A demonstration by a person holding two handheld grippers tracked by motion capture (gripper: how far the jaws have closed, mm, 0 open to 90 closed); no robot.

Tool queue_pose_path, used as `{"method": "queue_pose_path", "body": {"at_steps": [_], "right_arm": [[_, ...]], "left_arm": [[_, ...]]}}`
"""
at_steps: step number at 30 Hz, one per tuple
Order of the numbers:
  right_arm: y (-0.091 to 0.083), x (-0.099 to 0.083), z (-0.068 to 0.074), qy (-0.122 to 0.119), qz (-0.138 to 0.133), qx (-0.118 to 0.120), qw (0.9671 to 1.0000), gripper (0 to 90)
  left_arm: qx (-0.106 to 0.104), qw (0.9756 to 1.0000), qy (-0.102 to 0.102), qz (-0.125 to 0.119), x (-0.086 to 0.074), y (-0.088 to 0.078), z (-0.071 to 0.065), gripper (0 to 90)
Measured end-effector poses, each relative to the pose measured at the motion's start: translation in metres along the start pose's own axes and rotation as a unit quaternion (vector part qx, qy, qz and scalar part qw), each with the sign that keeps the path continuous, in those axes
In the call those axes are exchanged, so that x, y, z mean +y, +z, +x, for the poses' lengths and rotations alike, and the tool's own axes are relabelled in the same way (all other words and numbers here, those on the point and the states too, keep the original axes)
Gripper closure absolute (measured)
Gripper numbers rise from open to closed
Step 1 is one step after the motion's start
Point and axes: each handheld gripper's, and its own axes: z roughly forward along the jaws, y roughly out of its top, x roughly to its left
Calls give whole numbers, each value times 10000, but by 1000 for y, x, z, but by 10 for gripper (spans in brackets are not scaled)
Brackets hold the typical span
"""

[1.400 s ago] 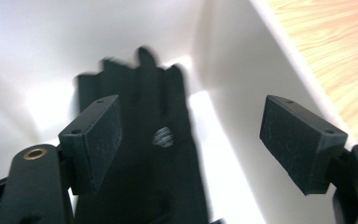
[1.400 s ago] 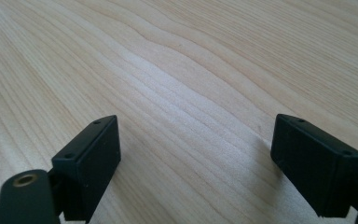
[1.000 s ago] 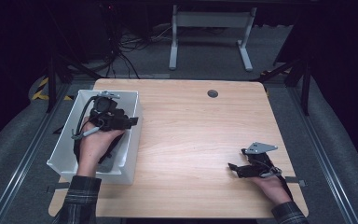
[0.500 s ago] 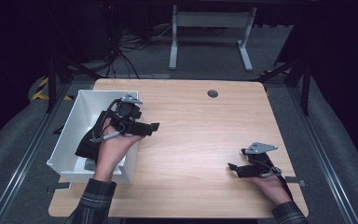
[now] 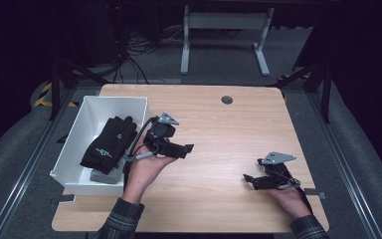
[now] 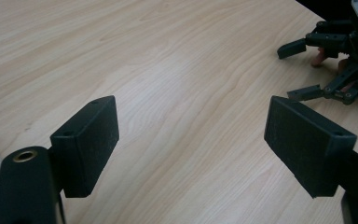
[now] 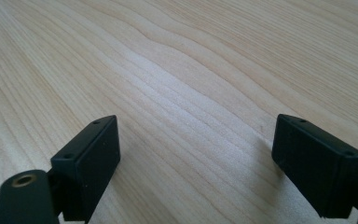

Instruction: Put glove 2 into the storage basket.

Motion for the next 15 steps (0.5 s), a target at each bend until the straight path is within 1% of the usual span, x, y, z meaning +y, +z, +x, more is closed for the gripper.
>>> {"method": "queue_pose_path", "body": {"at_steps": [2, 4, 9, 10, 12, 13, 15], "right_arm": [[0, 0, 0, -3, 0, 3, 10000, 155], [0, 0, 0, -9, 7, 11, 10000, 155], [0, 0, 0, -16, 7, 18, 10000, 155], [0, 0, 0, -19, 8, 22, 10000, 155], [0, 0, 0, -17, -3, 18, 10000, 155], [0, 0, 0, -18, -4, 22, 10000, 155], [0, 0, 0, -21, -4, 23, 10000, 155]], "left_arm": [[-20, 10000, 52, 26, -2, 6, -4, 185], [-44, 10000, 53, 36, -3, 11, -7, 184], [-129, 9996, 180, 145, -11, 27, -20, 181], [-129, 9996, 180, 145, -11, 27, -20, 181], [-147, 9995, 222, 165, -15, 33, -24, 182], [-168, 9994, 244, 192, -20, 39, -27, 181], [-190, 9993, 256, 201, -22, 42, -29, 182]]}}
